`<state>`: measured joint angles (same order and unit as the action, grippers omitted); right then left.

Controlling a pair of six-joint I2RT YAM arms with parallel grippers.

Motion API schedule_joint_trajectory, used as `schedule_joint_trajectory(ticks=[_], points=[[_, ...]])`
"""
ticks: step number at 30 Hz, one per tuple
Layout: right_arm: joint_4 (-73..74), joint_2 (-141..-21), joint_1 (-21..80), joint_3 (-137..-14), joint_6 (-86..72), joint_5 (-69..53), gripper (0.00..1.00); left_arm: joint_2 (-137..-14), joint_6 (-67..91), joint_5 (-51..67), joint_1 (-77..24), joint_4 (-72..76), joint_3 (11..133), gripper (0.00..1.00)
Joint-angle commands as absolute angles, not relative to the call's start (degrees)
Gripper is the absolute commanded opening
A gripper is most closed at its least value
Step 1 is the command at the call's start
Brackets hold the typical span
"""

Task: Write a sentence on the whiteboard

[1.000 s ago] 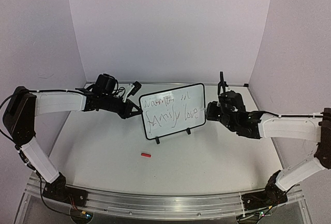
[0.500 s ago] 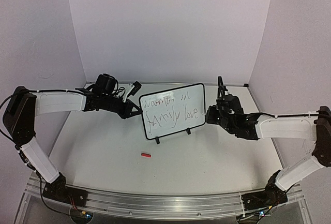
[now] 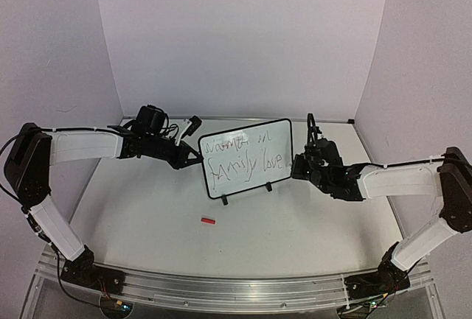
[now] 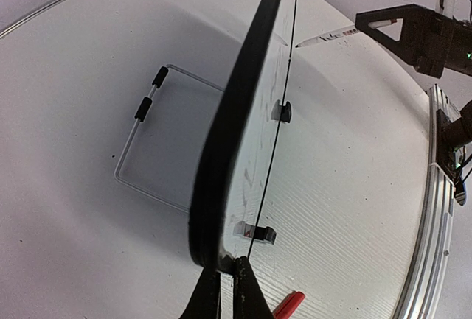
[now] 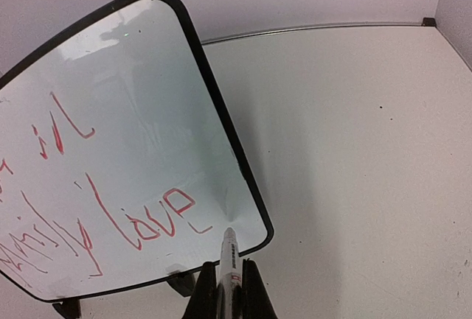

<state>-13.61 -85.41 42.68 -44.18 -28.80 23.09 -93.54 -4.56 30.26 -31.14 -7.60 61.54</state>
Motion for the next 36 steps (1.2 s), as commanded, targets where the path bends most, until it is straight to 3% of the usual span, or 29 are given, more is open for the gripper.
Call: schedule_joint_trajectory(ticks=[1, 26, 31, 36], points=[[-16.9, -87.1, 42.5, -44.2, -29.2, 23.8, 0.00, -94.9, -7.2, 26.3, -31.0, -10.6, 62.6, 0.00], [-18.1, -88.5, 42.4, -44.4, -28.9, 24.7, 0.00, -95.0, -7.2, 26.1, -31.0, -10.6, 62.6, 0.00], [-17.5, -84.4, 42.4, -42.1, -29.3, 24.2, 0.00, -94.8, -7.1, 25.9, -31.0, -10.7, 62.6, 0.00], [-14.3, -74.5, 42.4, -38.5, -28.5, 23.4, 0.00, -94.6, -6.5, 25.5, -31.0, -10.4, 62.2, 0.13]])
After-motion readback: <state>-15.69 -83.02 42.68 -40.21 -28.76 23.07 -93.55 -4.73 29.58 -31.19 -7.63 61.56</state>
